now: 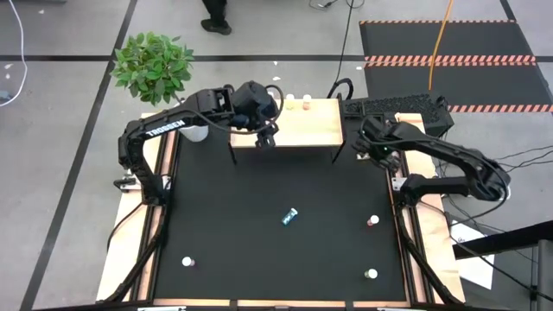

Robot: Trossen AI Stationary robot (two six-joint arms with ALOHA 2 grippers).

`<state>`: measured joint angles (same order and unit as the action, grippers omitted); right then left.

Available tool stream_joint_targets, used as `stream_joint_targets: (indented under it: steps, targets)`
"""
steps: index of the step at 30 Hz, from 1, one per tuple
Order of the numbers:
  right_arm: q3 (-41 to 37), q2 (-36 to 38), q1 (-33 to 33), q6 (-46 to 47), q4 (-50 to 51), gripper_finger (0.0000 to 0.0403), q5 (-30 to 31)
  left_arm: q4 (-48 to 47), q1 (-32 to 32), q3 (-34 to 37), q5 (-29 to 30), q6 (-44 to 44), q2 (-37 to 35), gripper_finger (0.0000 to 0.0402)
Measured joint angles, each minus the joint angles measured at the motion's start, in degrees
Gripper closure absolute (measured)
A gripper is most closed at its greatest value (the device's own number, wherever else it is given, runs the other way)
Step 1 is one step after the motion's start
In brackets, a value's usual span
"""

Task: Pick and place medicine bottles onto shelf by color
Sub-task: Put the top yellow pill bottle on the shelf aligned with the other yellow pill bottle

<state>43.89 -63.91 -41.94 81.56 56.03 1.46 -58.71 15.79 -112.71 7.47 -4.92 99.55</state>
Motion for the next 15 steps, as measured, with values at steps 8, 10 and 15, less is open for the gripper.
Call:
stream_joint_targets:
  steps: [8, 10, 15]
  targets:
    - [-5.78, 2.84, -3.78, 14.68, -8.74, 0.0191, -4.51, -3.9, -0.27, 0.0, -0.07, -2.06, 0.0, 0.0179]
    - [-8.3, 4.19, -4.58, 18.99, -10.5, 0.0191, -4.35, -4.8, -0.28, 0.0, -0.09, -2.26, 0.0, 0.0179]
    - [-14.35, 8.02, -5.83, 27.13, -18.33, 0.0191, -2.86, -4.98, -0.28, 0.0, -0.09, -2.9, 0.0, 0.0179]
